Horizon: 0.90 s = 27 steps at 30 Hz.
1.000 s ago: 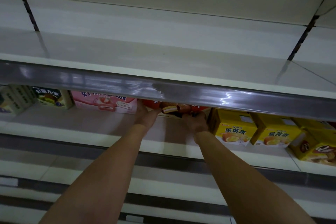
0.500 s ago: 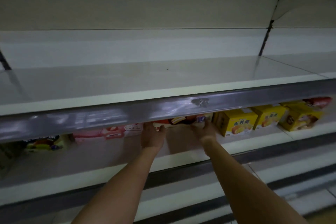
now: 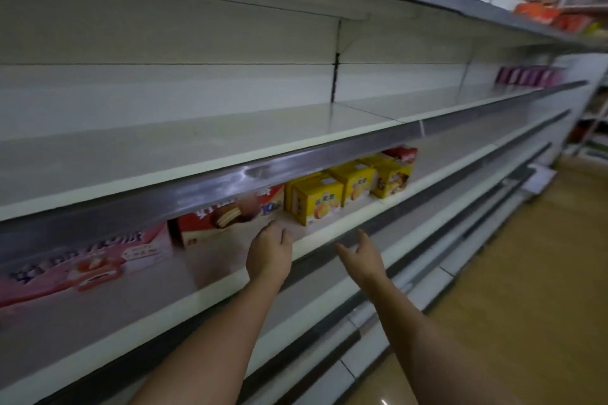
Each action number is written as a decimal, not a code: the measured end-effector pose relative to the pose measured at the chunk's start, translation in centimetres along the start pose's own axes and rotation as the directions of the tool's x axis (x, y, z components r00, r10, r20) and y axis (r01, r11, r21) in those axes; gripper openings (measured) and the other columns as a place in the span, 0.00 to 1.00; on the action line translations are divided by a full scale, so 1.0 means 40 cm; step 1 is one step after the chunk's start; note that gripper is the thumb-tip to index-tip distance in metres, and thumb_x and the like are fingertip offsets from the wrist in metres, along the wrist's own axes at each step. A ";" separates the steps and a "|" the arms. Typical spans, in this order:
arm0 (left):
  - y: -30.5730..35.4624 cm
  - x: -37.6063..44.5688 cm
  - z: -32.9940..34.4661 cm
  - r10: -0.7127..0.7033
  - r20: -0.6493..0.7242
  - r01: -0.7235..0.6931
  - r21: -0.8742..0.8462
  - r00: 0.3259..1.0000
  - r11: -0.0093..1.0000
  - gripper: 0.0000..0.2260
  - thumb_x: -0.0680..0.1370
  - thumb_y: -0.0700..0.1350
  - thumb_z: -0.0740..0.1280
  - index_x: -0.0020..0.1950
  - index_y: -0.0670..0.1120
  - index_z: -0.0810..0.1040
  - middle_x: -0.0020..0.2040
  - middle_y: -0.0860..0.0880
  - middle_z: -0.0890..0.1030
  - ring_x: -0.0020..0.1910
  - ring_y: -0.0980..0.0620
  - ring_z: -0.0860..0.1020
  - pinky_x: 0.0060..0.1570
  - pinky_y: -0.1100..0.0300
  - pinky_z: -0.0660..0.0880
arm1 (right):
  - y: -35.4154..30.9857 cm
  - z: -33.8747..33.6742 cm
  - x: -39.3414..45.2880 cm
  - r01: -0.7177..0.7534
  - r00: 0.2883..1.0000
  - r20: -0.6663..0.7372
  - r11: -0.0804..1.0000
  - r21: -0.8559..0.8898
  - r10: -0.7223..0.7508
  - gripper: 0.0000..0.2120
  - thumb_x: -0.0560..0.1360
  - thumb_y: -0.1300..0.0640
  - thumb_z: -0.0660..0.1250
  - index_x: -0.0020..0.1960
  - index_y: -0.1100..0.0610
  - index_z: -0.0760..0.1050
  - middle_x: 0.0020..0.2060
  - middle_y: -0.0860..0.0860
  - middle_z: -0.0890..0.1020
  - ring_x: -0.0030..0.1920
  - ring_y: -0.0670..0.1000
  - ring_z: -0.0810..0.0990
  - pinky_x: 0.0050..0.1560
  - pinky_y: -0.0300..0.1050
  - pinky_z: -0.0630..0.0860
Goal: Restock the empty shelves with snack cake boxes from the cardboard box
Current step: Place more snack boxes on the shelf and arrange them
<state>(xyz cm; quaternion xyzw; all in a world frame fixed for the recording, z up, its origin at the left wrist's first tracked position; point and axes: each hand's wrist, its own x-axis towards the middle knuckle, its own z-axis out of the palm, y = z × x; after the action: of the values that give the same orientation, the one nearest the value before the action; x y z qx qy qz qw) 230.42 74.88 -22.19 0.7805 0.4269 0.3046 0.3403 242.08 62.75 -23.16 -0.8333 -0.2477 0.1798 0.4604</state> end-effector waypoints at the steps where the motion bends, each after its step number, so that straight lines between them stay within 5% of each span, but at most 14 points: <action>1: 0.016 -0.016 0.024 0.023 0.041 -0.023 0.014 0.999 1.000 0.16 0.82 0.47 0.57 0.66 0.45 0.75 0.64 0.45 0.77 0.61 0.44 0.74 0.55 0.56 0.71 | 0.029 -0.026 -0.016 -0.006 1.000 -0.016 1.000 -0.010 0.006 0.36 0.77 0.46 0.65 0.78 0.55 0.52 0.75 0.55 0.60 0.74 0.58 0.61 0.72 0.57 0.63; 6: 0.050 -0.128 0.186 0.064 0.391 -0.084 0.035 0.918 0.996 0.22 0.82 0.56 0.54 0.74 0.47 0.66 0.72 0.46 0.69 0.70 0.46 0.68 0.65 0.53 0.66 | 0.188 -0.145 -0.121 -0.100 0.990 -0.109 0.994 -0.040 0.095 0.35 0.78 0.46 0.62 0.78 0.57 0.52 0.76 0.55 0.58 0.75 0.57 0.58 0.73 0.56 0.60; 14: 0.080 -0.332 0.385 0.080 0.746 -0.224 0.095 0.661 0.970 0.30 0.80 0.63 0.50 0.76 0.48 0.62 0.73 0.44 0.67 0.70 0.43 0.67 0.69 0.50 0.65 | 0.400 -0.259 -0.329 -0.431 0.855 -0.343 0.901 -0.047 0.390 0.34 0.78 0.41 0.59 0.77 0.58 0.55 0.75 0.56 0.61 0.74 0.56 0.61 0.70 0.47 0.60; 22: 0.064 -0.522 0.491 0.201 0.929 -0.481 -0.029 0.311 0.876 0.35 0.75 0.69 0.47 0.73 0.48 0.66 0.71 0.45 0.70 0.69 0.42 0.69 0.68 0.49 0.65 | 0.521 -0.289 -0.585 -0.669 0.597 -0.511 0.735 0.109 0.619 0.33 0.78 0.41 0.59 0.76 0.58 0.57 0.74 0.55 0.64 0.73 0.56 0.63 0.70 0.46 0.61; 27: 0.034 -0.683 0.512 0.178 0.968 -0.488 -0.072 0.175 0.870 0.27 0.81 0.60 0.54 0.75 0.45 0.63 0.73 0.42 0.66 0.72 0.43 0.65 0.68 0.53 0.62 | 0.561 -0.281 -0.793 -0.734 0.426 -0.578 0.639 0.228 0.696 0.30 0.78 0.41 0.59 0.75 0.55 0.60 0.72 0.54 0.67 0.72 0.57 0.65 0.71 0.51 0.62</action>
<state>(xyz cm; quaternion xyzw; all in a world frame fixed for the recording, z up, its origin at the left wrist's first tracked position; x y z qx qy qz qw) 234.45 44.91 -38.09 0.9114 -0.0158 -0.2205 0.3472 227.77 26.62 -34.35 -0.8806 0.2897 0.0665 0.3691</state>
